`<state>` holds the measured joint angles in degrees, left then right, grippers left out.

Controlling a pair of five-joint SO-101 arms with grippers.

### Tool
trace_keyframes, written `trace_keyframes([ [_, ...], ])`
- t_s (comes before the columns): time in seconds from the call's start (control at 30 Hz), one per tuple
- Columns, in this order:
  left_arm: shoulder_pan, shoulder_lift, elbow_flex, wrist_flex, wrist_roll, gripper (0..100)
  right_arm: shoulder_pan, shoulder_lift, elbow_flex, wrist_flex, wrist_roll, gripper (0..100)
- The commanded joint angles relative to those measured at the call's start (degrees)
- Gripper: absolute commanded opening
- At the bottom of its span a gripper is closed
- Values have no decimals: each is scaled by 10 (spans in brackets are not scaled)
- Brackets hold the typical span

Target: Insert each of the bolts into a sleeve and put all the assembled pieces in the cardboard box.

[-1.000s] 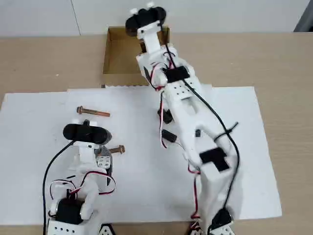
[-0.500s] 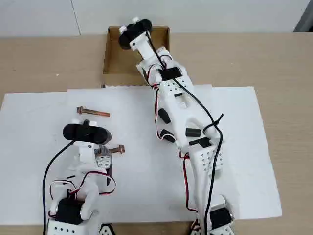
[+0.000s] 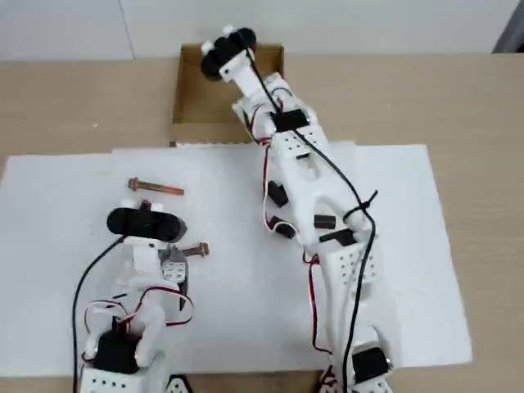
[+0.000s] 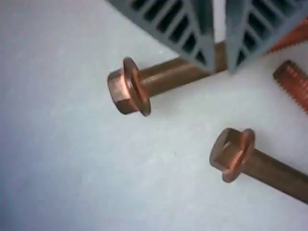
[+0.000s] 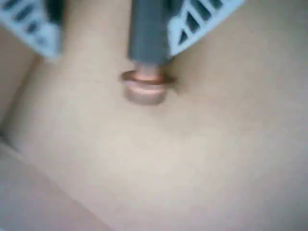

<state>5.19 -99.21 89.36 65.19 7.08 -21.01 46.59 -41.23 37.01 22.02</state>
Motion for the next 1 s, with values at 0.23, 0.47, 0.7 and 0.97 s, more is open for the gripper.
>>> trace_keyframes([
  [0.23, -4, -4, -2, -1, -2, 5, 8, -109, -28, 153, 4, 2],
  [0.47, -4, -4, -1, -2, -3, 5, 6, -193, -28, 302, 4, 3],
  [0.7, -4, -4, 17, -22, -3, 5, 6, -236, -28, 436, 4, 3],
  [0.97, -4, -4, 17, -22, -3, 5, 7, -262, -28, 570, 6, 3],
])
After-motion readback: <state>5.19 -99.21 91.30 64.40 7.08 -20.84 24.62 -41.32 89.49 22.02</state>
